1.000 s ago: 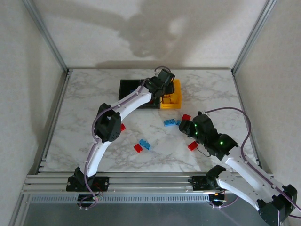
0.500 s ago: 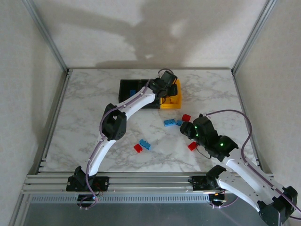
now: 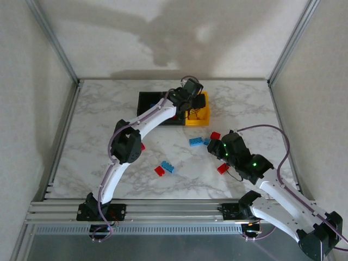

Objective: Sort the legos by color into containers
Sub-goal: Place the lego in the container, then pick up the lego from the middle-left of the table.

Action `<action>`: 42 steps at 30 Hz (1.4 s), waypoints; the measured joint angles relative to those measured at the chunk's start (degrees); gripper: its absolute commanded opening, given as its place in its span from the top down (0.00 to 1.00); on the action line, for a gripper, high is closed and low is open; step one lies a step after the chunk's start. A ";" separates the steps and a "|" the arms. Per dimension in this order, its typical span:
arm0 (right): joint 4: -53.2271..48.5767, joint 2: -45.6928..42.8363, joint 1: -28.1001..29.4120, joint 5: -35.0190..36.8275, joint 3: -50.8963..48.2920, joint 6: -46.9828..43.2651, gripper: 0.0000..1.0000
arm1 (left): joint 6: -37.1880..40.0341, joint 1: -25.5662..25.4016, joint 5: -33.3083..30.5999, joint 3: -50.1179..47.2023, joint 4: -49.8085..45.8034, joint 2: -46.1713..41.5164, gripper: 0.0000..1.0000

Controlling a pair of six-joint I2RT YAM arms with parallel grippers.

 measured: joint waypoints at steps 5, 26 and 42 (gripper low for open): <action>0.42 1.97 0.00 -0.02 1.77 -1.11 0.39 | 0.85 0.09 -0.70 -14.53 2.19 -15.23 0.20; 9.57 10.62 -0.22 -5.70 3.87 -4.35 0.39 | -4.20 21.99 -7.17 -75.80 5.55 -51.15 0.19; 10.38 10.25 -0.22 -6.10 2.73 -4.28 0.39 | 0.74 25.16 -8.04 -73.07 11.69 -35.95 0.28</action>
